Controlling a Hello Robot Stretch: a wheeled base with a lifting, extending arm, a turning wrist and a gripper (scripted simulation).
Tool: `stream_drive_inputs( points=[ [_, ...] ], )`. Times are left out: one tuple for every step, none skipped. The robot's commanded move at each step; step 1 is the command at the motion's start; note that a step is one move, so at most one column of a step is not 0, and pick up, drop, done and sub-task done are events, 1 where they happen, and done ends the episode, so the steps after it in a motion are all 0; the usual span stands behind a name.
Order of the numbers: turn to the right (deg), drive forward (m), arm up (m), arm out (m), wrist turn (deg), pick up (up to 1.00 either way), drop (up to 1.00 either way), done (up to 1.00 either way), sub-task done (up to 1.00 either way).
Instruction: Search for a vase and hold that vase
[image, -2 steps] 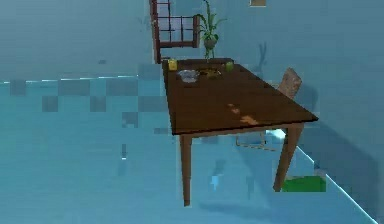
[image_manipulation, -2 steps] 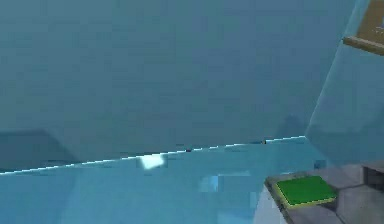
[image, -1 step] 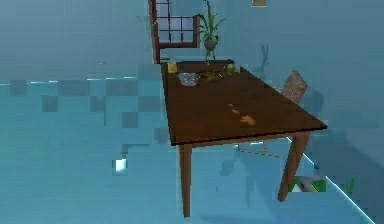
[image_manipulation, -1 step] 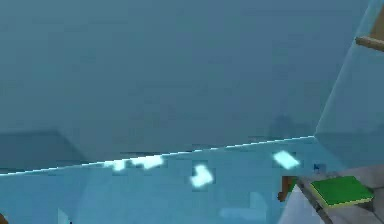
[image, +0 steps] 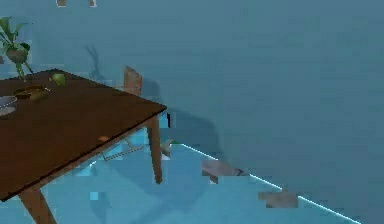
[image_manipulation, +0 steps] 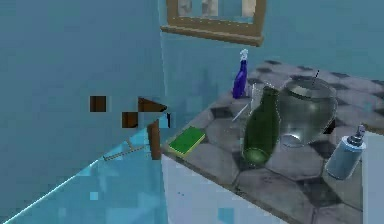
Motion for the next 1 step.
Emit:
stream_drive_inputs(
  points=[
    [27.0, 0.00, 0.00, 0.00, 0.0, 0.00, 0.00, 0.00, 0.00]
  ],
)
